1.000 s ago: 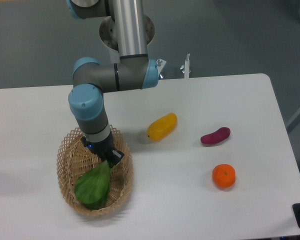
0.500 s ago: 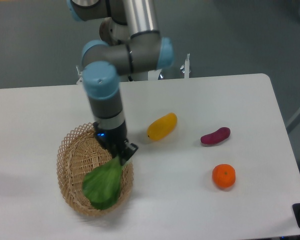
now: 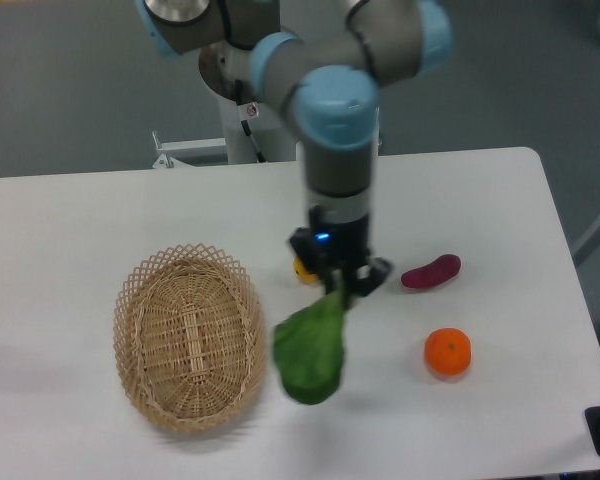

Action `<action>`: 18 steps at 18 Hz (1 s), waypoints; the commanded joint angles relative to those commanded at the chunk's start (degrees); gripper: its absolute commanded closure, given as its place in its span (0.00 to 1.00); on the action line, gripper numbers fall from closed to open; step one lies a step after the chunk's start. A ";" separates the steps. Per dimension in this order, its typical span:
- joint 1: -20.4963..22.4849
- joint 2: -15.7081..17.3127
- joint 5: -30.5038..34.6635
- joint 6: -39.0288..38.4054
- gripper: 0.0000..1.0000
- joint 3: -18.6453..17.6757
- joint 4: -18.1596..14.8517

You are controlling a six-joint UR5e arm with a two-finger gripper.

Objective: Pick up the green vegetable from the basket
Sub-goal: 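Lift the bok choy out of the basket and carry it away, then hold the bok choy raised beside the orange tangerine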

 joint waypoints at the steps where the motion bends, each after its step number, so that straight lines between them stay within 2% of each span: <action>1: 1.41 0.00 0.09 2.72 0.66 0.00 -0.44; 5: 5.37 -0.09 0.09 8.98 0.66 0.00 -0.54; 8: 6.60 -0.53 -0.09 10.66 0.66 0.09 -0.36; 18: 7.66 -0.62 -0.09 12.07 0.65 -0.26 -0.36</action>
